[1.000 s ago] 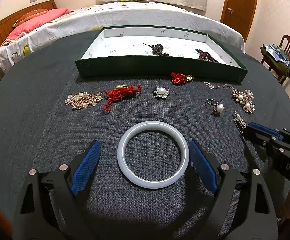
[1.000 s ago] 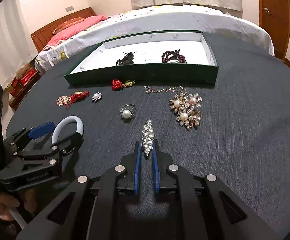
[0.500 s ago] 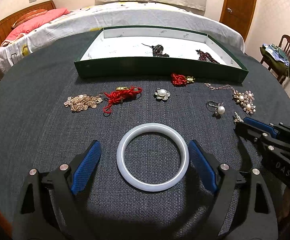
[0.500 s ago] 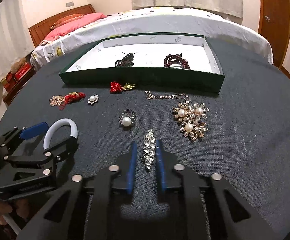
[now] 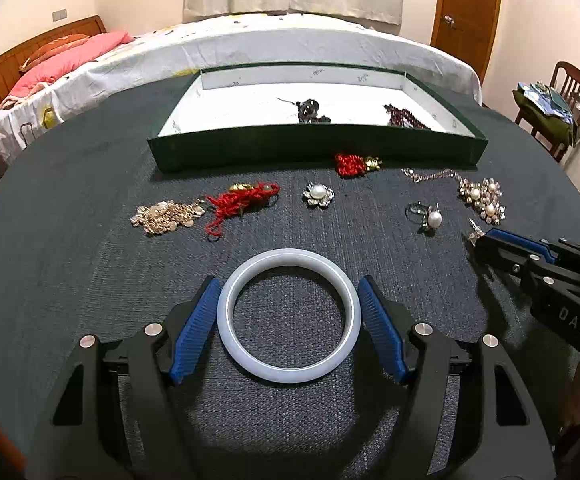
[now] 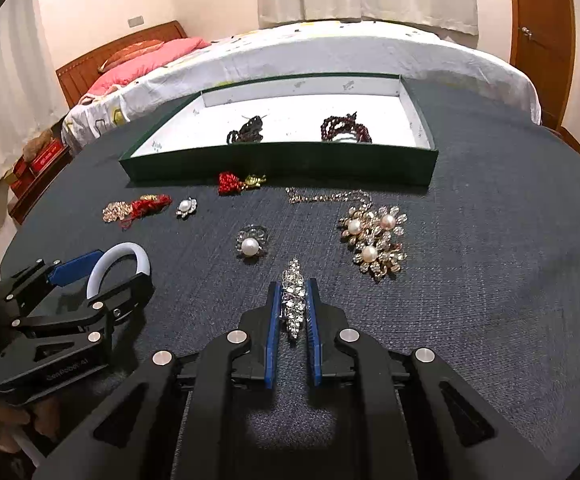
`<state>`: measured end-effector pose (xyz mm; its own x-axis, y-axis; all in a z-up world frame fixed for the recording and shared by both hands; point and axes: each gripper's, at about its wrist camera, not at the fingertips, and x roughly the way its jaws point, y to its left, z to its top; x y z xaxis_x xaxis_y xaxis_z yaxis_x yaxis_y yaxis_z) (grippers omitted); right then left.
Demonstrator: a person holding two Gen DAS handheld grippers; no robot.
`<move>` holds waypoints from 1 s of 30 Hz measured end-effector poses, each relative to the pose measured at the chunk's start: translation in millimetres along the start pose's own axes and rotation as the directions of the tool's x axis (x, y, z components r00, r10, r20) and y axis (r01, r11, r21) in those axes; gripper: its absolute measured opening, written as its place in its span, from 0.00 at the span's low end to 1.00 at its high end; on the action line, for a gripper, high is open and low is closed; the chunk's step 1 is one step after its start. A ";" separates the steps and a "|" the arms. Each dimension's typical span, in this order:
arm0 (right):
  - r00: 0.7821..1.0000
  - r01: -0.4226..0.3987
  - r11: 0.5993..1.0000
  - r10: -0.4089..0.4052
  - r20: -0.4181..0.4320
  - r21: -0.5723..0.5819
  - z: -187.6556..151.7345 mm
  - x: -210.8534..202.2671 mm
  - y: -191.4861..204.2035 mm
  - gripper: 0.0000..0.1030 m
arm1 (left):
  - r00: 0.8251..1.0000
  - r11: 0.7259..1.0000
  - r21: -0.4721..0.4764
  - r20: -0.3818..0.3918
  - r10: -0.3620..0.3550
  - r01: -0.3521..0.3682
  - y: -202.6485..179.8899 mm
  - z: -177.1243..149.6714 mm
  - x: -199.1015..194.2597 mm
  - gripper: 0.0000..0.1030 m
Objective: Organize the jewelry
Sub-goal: 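Carry bangle and brooch into the green box and open both tools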
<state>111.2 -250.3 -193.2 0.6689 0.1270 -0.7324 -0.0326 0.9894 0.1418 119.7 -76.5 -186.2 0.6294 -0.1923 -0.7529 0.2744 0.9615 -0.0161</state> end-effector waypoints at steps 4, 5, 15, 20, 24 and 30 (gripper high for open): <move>1.000 -0.008 1.000 0.007 0.024 0.012 5.0 -7.4 -0.2 0.13 | 1.000 1.000 -0.007 0.031 0.004 -0.004 1.6 7.7 -10.9 0.67; 0.999 -0.012 1.000 0.011 0.032 0.015 7.3 -10.2 -0.1 0.13 | 0.999 1.000 -0.007 0.040 0.005 -0.004 2.3 9.9 -13.9 0.67; 0.991 -0.038 0.999 0.037 0.129 0.003 51.3 -21.1 9.5 0.13 | 0.988 1.000 -0.015 0.152 0.007 -0.005 12.7 60.6 -37.2 0.67; 0.984 -0.044 0.999 0.045 0.173 -0.013 81.9 -10.2 16.2 0.13 | 0.981 1.000 -0.020 0.195 0.020 -0.016 20.9 96.6 -28.0 0.67; 0.979 -0.058 0.998 0.058 0.196 -0.006 110.7 8.5 18.4 0.13 | 0.975 0.999 -0.017 0.217 0.038 -0.035 26.2 124.4 -9.3 0.67; 0.985 -0.059 0.998 0.056 0.165 0.014 134.9 51.2 15.8 0.13 | 0.980 0.998 -0.025 0.189 0.057 -0.053 34.4 150.7 37.7 0.67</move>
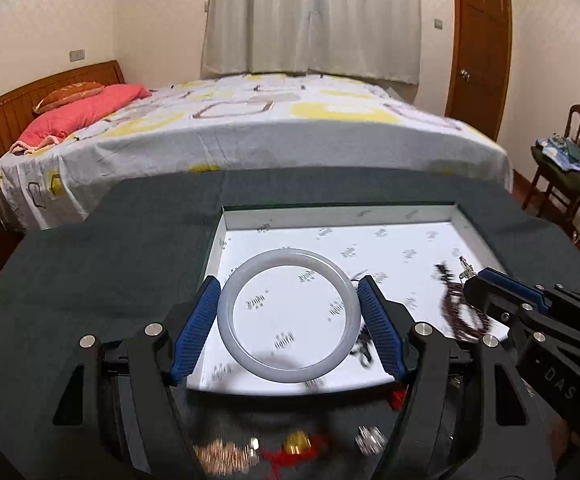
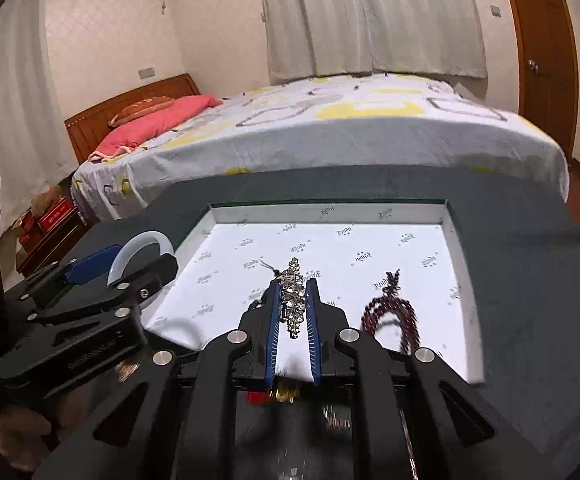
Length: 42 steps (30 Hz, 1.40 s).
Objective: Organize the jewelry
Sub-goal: 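Carry bangle and brooch into the green box and open both tools, then withdraw both tools from the box toward the remaining jewelry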
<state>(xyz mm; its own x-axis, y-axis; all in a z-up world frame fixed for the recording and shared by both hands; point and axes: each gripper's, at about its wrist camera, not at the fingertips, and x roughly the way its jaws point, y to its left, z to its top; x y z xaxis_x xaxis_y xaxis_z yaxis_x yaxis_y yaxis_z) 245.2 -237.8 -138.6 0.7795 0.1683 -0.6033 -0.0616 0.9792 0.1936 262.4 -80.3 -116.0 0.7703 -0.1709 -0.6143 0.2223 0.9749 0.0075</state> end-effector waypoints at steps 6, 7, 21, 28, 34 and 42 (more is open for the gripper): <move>0.996 0.008 1.000 -0.007 -0.087 0.013 -6.4 42.2 -6.2 0.13 | 0.995 1.000 -0.013 -0.103 0.000 -0.001 6.5 -8.1 49.3 0.67; 0.995 0.015 1.000 -0.014 -0.098 0.014 -7.4 47.2 -6.9 0.13 | 0.993 1.000 -0.011 -0.118 0.001 -0.002 7.1 -9.7 55.2 0.67; 0.983 0.055 0.998 -0.047 -0.179 0.042 -15.7 71.9 -18.7 0.13 | 0.977 1.000 -0.004 -0.214 -0.007 0.006 10.7 -24.1 82.1 0.67; 0.984 0.039 0.999 -0.033 -0.173 0.034 -14.3 71.4 -16.7 0.33 | 0.975 1.000 0.003 -0.220 -0.008 0.009 10.6 -24.2 83.3 0.68; 0.989 0.029 0.998 -0.021 -0.149 0.047 -12.1 60.3 -17.9 0.42 | 0.980 1.000 -0.001 -0.200 -0.005 0.005 10.9 -21.5 77.7 0.69; 0.999 0.021 0.999 -0.019 -0.047 0.045 -6.3 14.6 -14.1 0.42 | 0.996 0.999 -0.038 -0.091 -0.010 0.007 19.3 -11.6 29.9 0.79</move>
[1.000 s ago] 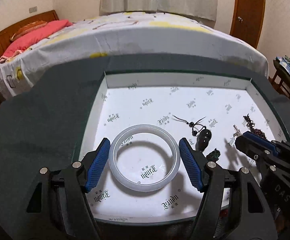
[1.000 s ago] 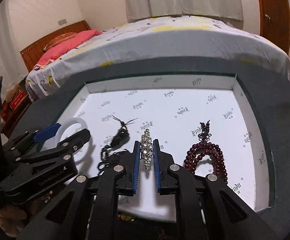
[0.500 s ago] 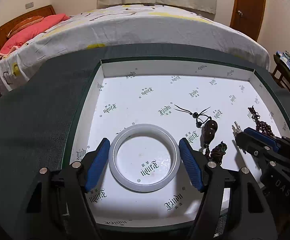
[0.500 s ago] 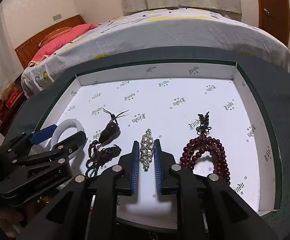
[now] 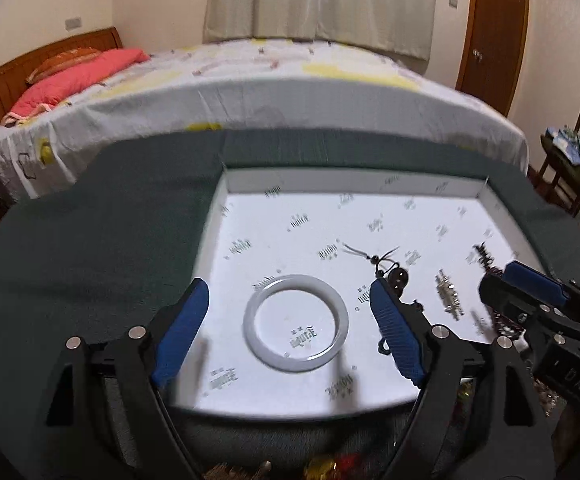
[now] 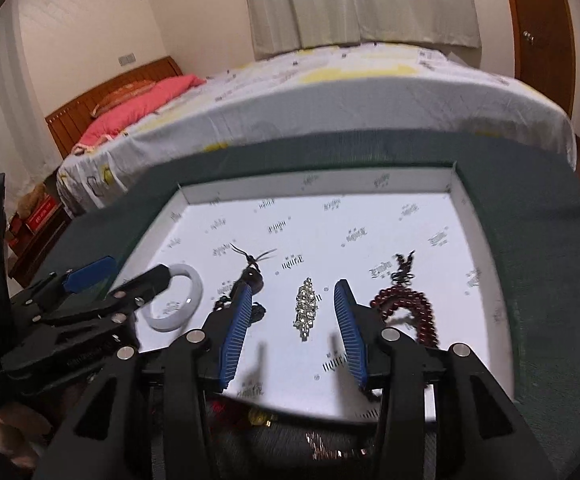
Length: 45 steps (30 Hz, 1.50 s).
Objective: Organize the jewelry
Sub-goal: 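Withdraw both tools from the box toward the remaining jewelry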
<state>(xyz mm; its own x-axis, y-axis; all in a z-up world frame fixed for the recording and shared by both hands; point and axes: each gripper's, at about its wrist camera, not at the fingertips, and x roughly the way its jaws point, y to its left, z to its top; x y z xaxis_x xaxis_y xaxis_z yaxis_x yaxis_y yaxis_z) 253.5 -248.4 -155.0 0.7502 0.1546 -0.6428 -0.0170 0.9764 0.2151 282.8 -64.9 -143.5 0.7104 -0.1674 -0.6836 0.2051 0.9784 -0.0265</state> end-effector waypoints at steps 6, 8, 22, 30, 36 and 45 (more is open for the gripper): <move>0.998 0.011 1.000 -0.011 0.054 0.006 -17.3 -41.4 -1.2 0.42 | 0.996 0.999 -0.017 0.081 0.040 -0.039 6.9 -18.5 -48.2 0.79; 0.998 0.016 1.000 -0.016 0.065 0.002 -25.0 -52.4 -1.2 0.42 | 0.994 0.999 -0.018 0.097 0.053 -0.052 6.5 -27.8 -63.7 0.79; 0.998 0.061 0.998 -0.060 0.030 -0.031 -105.3 -94.4 1.3 0.42 | 0.988 0.994 -0.031 0.117 0.104 -0.101 6.3 -95.9 -130.9 0.79; 0.998 0.047 0.997 -0.049 -0.036 -0.056 -111.6 -74.7 17.2 0.42 | 0.988 0.991 -0.063 0.094 0.126 -0.120 21.4 -113.9 -138.7 0.79; 0.993 0.034 0.998 -0.041 -0.110 -0.061 -104.1 -49.4 22.9 0.42 | 0.990 0.990 -0.086 0.078 0.120 -0.113 28.8 -115.3 -134.7 0.79; 0.987 0.054 0.995 -0.067 -0.149 -0.088 -102.4 -38.1 25.3 0.29 | 0.992 0.989 -0.098 0.049 0.119 -0.114 31.7 -118.9 -126.0 0.79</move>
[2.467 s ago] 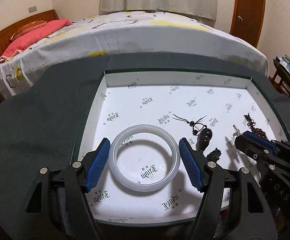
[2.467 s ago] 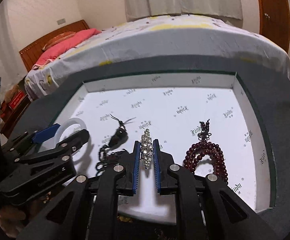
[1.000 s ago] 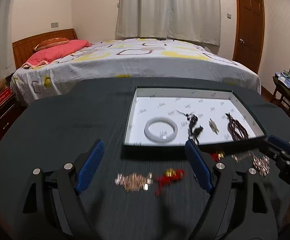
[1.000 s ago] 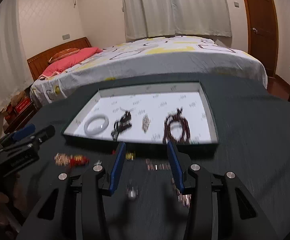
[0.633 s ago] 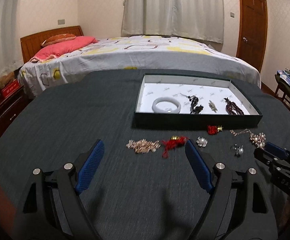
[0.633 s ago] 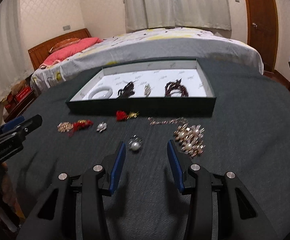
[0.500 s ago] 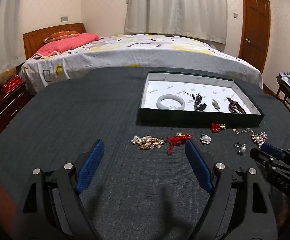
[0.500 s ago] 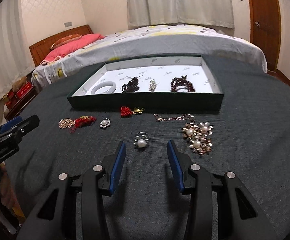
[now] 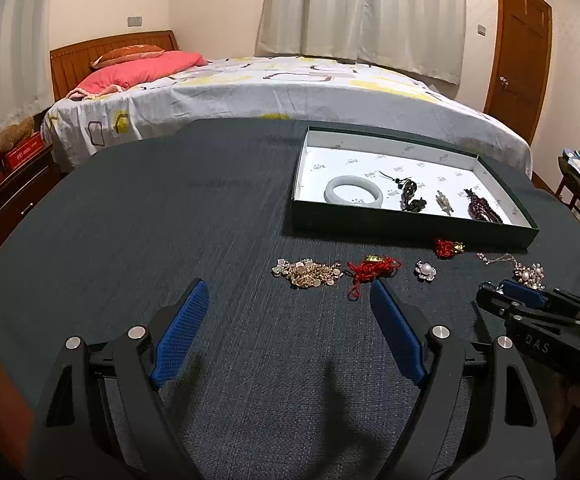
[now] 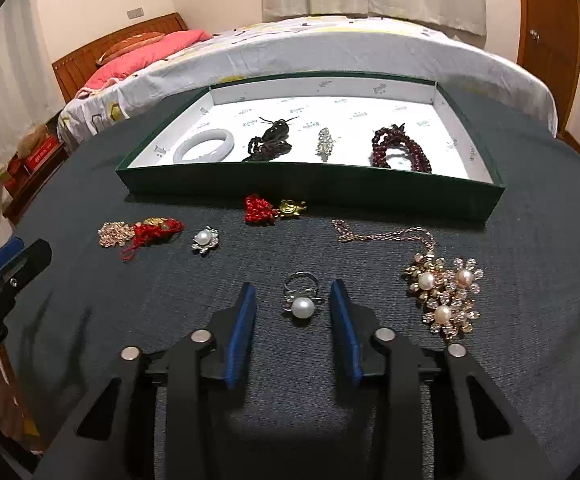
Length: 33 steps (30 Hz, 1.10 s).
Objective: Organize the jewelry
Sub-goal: 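Withdraw both tools from the box toward the remaining jewelry, then close the left tool on the gold chain while the right tool grips the pearl ring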
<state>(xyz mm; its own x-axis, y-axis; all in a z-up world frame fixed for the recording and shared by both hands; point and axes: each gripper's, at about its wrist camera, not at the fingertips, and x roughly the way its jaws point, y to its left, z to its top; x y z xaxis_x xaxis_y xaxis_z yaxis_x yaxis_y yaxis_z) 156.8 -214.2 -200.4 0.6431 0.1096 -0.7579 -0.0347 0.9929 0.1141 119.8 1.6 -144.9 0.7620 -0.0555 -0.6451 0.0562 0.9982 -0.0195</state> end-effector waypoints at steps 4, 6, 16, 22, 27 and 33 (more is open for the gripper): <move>1.000 -0.003 1.000 0.003 -0.002 -0.003 -0.1 -0.3 -2.2 0.21 | 1.000 1.000 0.000 -0.018 -0.006 0.006 -1.7 -2.8 3.8 0.79; 1.000 -0.014 1.000 0.014 0.000 -0.005 -1.8 -2.0 -2.0 0.21 | 1.000 1.000 0.007 -0.025 -0.008 0.008 -4.5 -4.4 5.4 0.79; 0.998 -0.037 0.999 0.035 0.042 0.036 -3.9 -19.9 -18.2 0.21 | 0.997 1.000 0.022 -0.079 -0.018 0.020 -14.6 -3.1 27.8 0.77; 0.998 -0.056 0.997 0.053 0.045 0.052 -3.5 -20.9 -22.3 0.21 | 0.993 1.000 0.016 -0.118 0.013 -0.011 -5.6 2.9 48.7 0.72; 0.997 -0.065 0.996 0.062 0.048 0.055 -1.0 -20.8 -22.3 0.21 | 0.990 1.000 0.012 -0.141 0.003 -0.001 -1.8 14.4 66.5 0.72; 0.997 -0.066 0.996 0.064 0.047 0.063 0.4 -19.9 -24.8 0.21 | 0.980 1.000 0.023 -0.197 -0.007 0.012 -1.6 20.4 89.6 0.63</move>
<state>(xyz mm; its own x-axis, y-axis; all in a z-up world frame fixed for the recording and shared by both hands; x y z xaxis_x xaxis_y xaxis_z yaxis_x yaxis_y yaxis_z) 145.2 -241.0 -187.9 0.6744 0.1702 -0.7184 -0.0294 0.9785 0.2042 201.1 -5.4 -187.1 0.6198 -0.0571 -0.7826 0.0796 0.9968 -0.0096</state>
